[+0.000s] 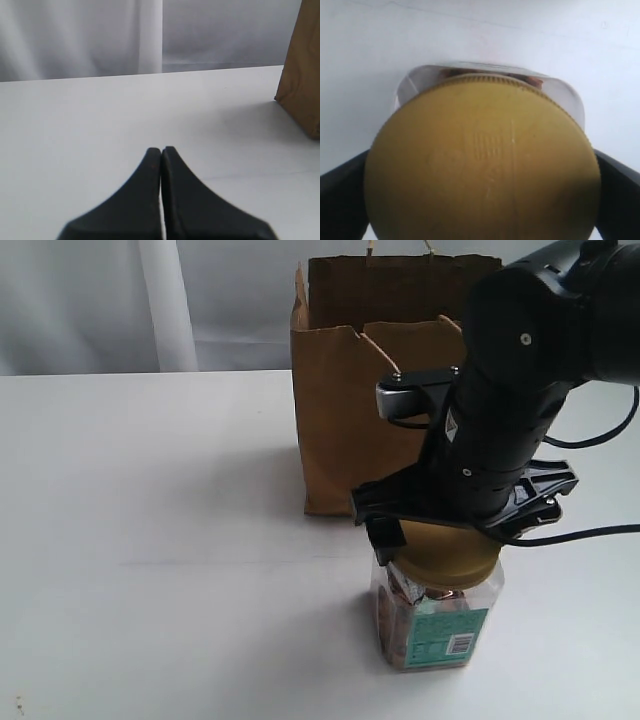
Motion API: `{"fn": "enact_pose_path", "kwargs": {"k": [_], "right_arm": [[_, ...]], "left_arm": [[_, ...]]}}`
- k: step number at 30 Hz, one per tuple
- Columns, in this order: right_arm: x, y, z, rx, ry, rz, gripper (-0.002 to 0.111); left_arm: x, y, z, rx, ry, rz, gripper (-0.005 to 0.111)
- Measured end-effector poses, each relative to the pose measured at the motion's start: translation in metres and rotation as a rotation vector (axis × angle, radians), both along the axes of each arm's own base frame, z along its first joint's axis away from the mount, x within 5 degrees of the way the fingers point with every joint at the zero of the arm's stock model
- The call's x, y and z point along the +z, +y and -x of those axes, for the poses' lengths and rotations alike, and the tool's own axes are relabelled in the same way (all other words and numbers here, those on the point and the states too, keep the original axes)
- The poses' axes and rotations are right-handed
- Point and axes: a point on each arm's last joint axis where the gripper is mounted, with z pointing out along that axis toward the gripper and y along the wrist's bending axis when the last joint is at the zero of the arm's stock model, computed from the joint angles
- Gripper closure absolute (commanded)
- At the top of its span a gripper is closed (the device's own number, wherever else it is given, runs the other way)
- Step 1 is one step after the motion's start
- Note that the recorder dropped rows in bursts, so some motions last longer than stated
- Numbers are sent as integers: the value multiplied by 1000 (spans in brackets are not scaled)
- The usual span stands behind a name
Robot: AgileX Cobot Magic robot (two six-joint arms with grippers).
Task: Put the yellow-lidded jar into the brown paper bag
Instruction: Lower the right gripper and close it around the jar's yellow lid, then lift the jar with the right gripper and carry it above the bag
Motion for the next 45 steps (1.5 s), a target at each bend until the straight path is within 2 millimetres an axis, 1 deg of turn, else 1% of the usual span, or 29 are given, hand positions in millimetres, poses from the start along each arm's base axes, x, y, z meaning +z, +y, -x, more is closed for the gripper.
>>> {"fn": "enact_pose_path", "kwargs": {"k": [6,8,13,18,23,28,33,38,41,45], "right_arm": [[8,-1,4,36,64,29,108],[19,1,4,51,44,29,108],[67,13,10,107,-111,-22,108],[114,25,28,163,-249,-111,108],[154,31,40,187,-356,-207,108],[188,29,44,189,-454,-254,108],[228,23,49,186,-598,-275,108],[268,4,54,140,-791,-173,108],[281,-9,56,98,-875,-80,108],[289,-20,54,64,-950,36,108]], "left_arm": [[0,0,0,0,0,0,106],[0,0,0,0,0,0,106],[0,0,0,0,0,0,106],[0,0,0,0,0,0,106],[0,0,0,0,0,0,106],[0,0,0,0,0,0,106],[0,0,0,0,0,0,106],[0,0,0,0,0,0,106],[0,0,0,0,0,0,106],[0,0,0,0,0,0,106]]}}
